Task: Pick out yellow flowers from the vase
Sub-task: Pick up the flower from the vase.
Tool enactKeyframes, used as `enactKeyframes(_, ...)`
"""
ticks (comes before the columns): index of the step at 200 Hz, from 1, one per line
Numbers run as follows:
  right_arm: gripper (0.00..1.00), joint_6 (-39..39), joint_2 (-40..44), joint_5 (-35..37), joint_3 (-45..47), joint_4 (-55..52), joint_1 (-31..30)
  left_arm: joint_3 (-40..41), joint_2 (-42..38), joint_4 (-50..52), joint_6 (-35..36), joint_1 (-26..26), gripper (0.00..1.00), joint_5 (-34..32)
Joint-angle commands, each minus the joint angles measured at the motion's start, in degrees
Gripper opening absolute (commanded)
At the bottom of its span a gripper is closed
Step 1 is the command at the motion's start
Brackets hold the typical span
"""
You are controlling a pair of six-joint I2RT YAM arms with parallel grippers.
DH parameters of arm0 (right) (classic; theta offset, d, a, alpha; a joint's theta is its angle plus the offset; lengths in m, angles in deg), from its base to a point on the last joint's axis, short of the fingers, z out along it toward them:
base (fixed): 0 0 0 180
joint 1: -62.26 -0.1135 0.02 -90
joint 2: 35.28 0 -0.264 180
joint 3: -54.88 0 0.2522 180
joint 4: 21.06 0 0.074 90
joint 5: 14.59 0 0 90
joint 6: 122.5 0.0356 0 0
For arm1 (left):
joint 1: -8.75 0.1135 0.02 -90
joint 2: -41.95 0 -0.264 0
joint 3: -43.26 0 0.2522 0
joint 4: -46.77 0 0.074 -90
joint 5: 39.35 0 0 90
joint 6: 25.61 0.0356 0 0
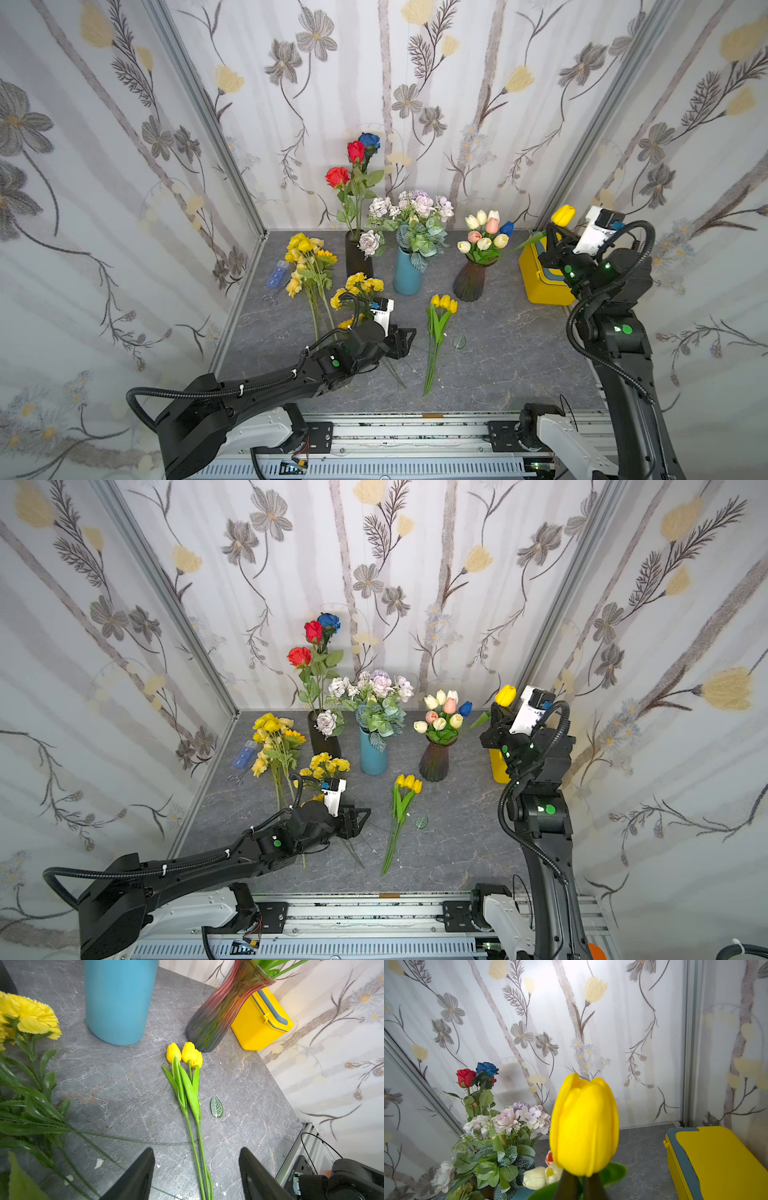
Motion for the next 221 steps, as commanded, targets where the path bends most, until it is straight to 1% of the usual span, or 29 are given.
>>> enactKeyframes(1,0.00,-1.68,2.65,2.52,-2.46,-6.47,-0.11,0.24,-0.96,-0.61,1.64,0.37,0.68,-1.33)
enactKeyframes(50,0.00,-3.59,6.83,1.07,-10.14,-15.22,-0.11,-0.09,-2.06,0.02,2.73,1.00,0.70,-2.13)
enactKeyframes(95,0.00,-4.38,6.78,-6.05,-15.26,-23.14,-0.17,-0.84,-2.62,0.98,3.99,1.44,0.71,-2.74)
enactKeyframes(113,0.00,-4.49,7.25,-7.65,-15.20,-25.41,-1.45,-0.80,-3.46,1.08,4.78,1.62,0.72,-3.11)
enactKeyframes(139,0.00,-3.06,8.88,-13.07,-11.22,-25.83,-2.00,-0.35,-4.89,0.67,5.85,1.94,0.74,-3.61)
enactKeyframes(166,0.00,1.07,11.50,-19.48,-2.66,-23.14,-2.03,0.01,-6.33,0.63,6.92,2.35,0.76,-4.05)
enactKeyframes(193,0.00,4.70,14.01,-20.61,5.10,-21.04,-2.78,0.77,-8.21,0.98,7.67,2.70,0.79,-4.89)
enactKeyframes(221,0.00,10.78,16.53,-19.92,13.59,-14.44,-5.85,1.74,-9.92,1.34,8.00,3.54,0.81,-5.69)
